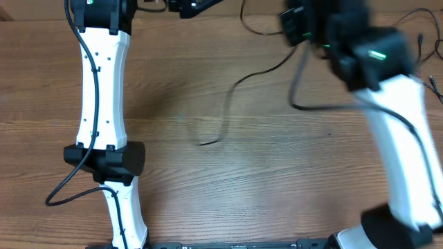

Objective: Untangle cables

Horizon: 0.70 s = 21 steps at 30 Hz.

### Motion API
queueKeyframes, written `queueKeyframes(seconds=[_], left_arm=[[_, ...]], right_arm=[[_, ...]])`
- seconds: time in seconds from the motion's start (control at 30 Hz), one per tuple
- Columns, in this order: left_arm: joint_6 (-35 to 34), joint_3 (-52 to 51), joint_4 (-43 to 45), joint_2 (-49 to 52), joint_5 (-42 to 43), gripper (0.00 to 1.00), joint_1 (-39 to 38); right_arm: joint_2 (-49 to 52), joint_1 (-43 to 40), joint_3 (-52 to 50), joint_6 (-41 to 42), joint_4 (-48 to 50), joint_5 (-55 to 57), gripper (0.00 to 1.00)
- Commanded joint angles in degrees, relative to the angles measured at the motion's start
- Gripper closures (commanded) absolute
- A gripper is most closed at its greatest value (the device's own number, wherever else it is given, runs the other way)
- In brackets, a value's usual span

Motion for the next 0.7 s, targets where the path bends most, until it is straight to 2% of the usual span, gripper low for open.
queueKeyframes(seconds=[0.0,0.07,0.2,0.33,0.53,0.67], left_arm=[[19.08,0.7,-10.91,-2.32,-29.33,0.0,-2.69],[22.69,0.7,-16.92,-2.47,-43.12,0.0,-5.14],[25.38,0.7,-23.37,-2.47,-57.75,0.0,-10.01],[24.39,0.7,-24.09,-2.56,-65.53,0.0,-13.57],[19.32,0.7,-20.37,-2.58,-81.05,0.0,-17.92],[19.78,0.7,-19.1,-2.67,-82.75,0.0,-19.37]], right_arm=[[-6.34,-6.56,3.5,1.6,0.46,5.07,0.96],[-6.88,-11.67,3.5,1.6,0.55,2.78,0.96],[-6.8,-23.54,3.5,1.7,1.18,-2.93,0.96],[-6.71,-36.11,3.5,4.66,3.08,-7.43,0.96],[-6.67,-54.8,3.5,9.99,9.27,-7.82,0.96],[-6.49,-63.71,3.5,10.1,14.51,-7.82,0.96]])
